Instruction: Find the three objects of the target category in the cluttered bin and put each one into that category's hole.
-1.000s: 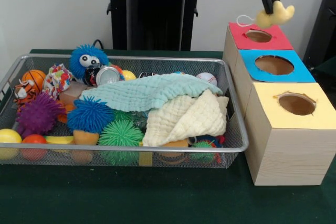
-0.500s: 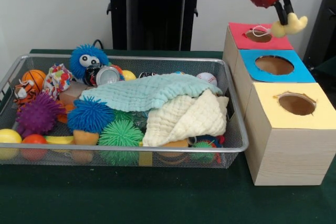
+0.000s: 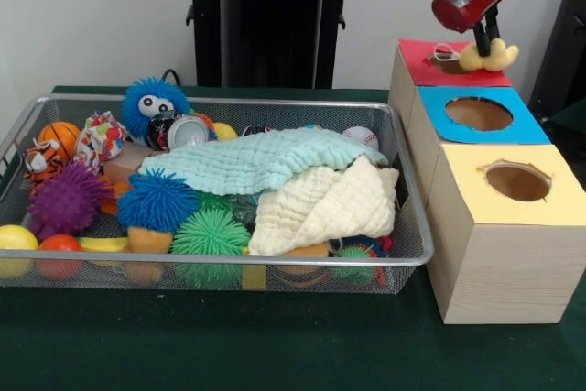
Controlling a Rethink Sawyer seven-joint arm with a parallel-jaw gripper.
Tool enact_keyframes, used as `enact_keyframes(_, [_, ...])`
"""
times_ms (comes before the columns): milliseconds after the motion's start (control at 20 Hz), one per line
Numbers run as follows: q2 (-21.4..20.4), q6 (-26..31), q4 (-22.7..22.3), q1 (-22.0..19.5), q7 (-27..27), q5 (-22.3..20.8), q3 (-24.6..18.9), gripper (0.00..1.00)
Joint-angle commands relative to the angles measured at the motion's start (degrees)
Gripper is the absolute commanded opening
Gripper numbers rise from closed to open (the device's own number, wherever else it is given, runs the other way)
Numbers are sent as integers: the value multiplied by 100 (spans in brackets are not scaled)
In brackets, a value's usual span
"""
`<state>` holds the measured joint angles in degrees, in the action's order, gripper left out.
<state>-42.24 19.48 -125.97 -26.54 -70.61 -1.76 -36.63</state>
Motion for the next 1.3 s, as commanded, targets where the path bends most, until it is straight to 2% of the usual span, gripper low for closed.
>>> enact_keyframes(50, [181,589,518,111,-743,-246,758,0])
enact_keyframes(500, [21,823,533,158,-697,-114,768,0])
enact_keyframes(900, [-216,1111,386,-38,-554,-105,637,0])
enact_keyframes(1150, [-100,1292,407,-95,-414,-287,738,0])
enact_keyframes(1300, [41,1163,407,-149,-355,-388,751,0])
